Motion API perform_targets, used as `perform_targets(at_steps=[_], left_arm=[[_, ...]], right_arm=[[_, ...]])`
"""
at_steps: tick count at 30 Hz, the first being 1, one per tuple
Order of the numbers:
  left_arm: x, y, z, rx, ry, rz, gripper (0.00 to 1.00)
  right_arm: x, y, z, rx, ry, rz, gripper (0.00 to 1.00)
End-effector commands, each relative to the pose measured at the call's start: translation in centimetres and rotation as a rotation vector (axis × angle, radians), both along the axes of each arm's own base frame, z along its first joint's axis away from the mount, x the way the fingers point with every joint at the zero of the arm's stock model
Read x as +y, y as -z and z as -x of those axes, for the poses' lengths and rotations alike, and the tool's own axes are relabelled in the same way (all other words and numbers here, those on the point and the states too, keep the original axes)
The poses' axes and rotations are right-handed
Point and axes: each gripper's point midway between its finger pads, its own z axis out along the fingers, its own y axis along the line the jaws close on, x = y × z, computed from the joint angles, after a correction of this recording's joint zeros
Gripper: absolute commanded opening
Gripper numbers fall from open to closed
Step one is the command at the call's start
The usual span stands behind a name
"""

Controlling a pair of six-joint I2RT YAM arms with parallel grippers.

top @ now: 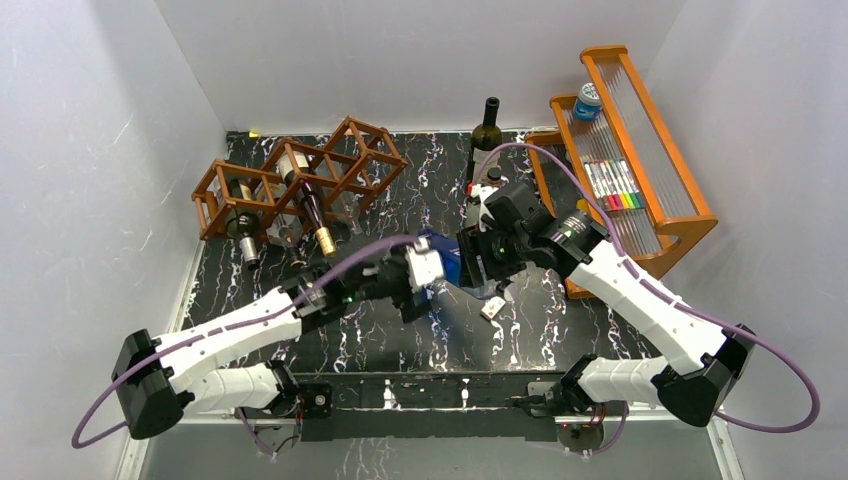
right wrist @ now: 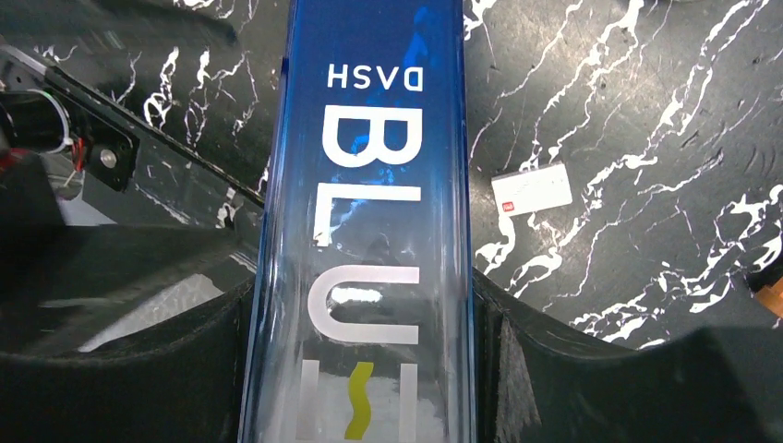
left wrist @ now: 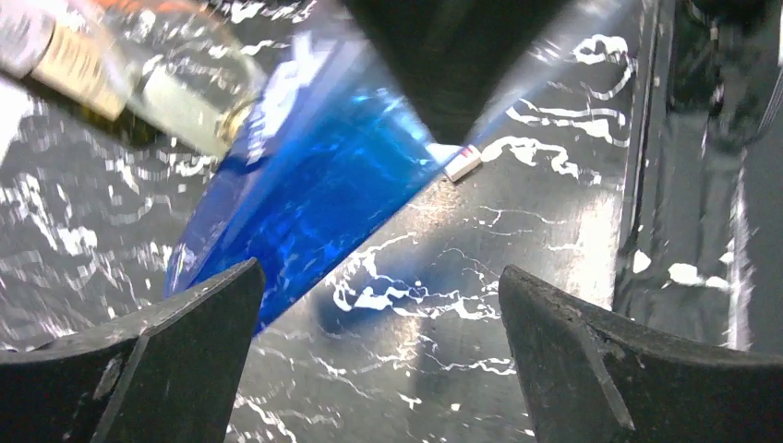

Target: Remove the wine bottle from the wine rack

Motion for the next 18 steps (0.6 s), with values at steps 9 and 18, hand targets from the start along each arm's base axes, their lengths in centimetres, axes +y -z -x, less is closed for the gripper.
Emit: perform_targets(at_steps=[9,18], left_arm=[[-6.1,-0.6,-2.6,-0.497,0.093,0.032,0.98],[-7.5,-0.3,-3.0,-0.451,0.088,0.047,0.66]], right_arm=[[2.5,-4.0,0.3,-0.064,-0.064,-0.2,0.0],[2.9,-4.2,0.9,-0.047,-0.079,-0.237,0.0]])
